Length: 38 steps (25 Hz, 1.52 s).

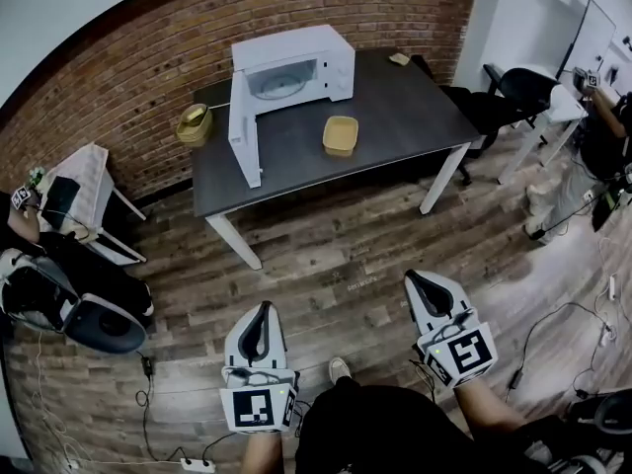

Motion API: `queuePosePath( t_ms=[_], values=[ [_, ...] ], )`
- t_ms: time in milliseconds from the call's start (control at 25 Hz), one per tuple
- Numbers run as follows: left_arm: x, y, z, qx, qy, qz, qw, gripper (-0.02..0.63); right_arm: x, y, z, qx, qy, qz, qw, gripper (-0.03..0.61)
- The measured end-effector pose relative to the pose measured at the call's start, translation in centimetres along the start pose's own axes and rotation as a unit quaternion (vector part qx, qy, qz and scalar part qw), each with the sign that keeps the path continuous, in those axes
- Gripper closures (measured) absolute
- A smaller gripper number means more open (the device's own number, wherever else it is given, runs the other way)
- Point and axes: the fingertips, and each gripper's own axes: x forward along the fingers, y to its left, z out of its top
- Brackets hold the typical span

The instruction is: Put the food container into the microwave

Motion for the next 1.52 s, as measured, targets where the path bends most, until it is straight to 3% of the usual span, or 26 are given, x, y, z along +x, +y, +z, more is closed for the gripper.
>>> queuePosePath(
  t_ms=[320, 520, 680, 800, 960, 1240, 1520],
  values=[
    [5.7, -1.6, 0.3, -0.005, -0.012, -0.062, 0.9980, 0.606, -0.2, -2.8, -1.5, 0.011, 0.026, -0.051, 0.998, 0.515],
    [5.7, -1.7, -0.8, -0.017, 0.003, -0.063, 0.9979, 0.606, -0.1, -3.2, -3.2, 0.016, 0.048, -0.052, 0.997, 0.515],
    [3.9, 0.7, -0.6, -0.006, 0.017, -0.029, 0.9994, 0.606, 2.9, -2.4, -5.0, 0.020, 0.063, -0.010, 0.998, 0.515],
    [2.0, 4.7, -1.3, 0.008, 0.050, 0.038, 0.9980, 0.606, 6.6, -1.6, -5.5, 0.035, 0.055, 0.023, 0.998, 0.515],
    [1.5, 7.6, -2.1, -0.009, 0.069, 0.117, 0.9907, 0.606, 11.5, -1.6, -4.5, 0.021, 0.032, 0.072, 0.997, 0.515],
    [9.0, 6.3, -0.7, 0.017, 0.065, 0.110, 0.9916, 0.606, 18.0, -6.0, -4.0, 0.026, 0.022, 0.094, 0.995, 0.515],
    [18.3, 5.1, -1.1, -0.024, 0.079, 0.108, 0.9908, 0.606, 23.0, -13.7, -2.7, 0.019, 0.030, 0.095, 0.995, 0.515]
  ],
)
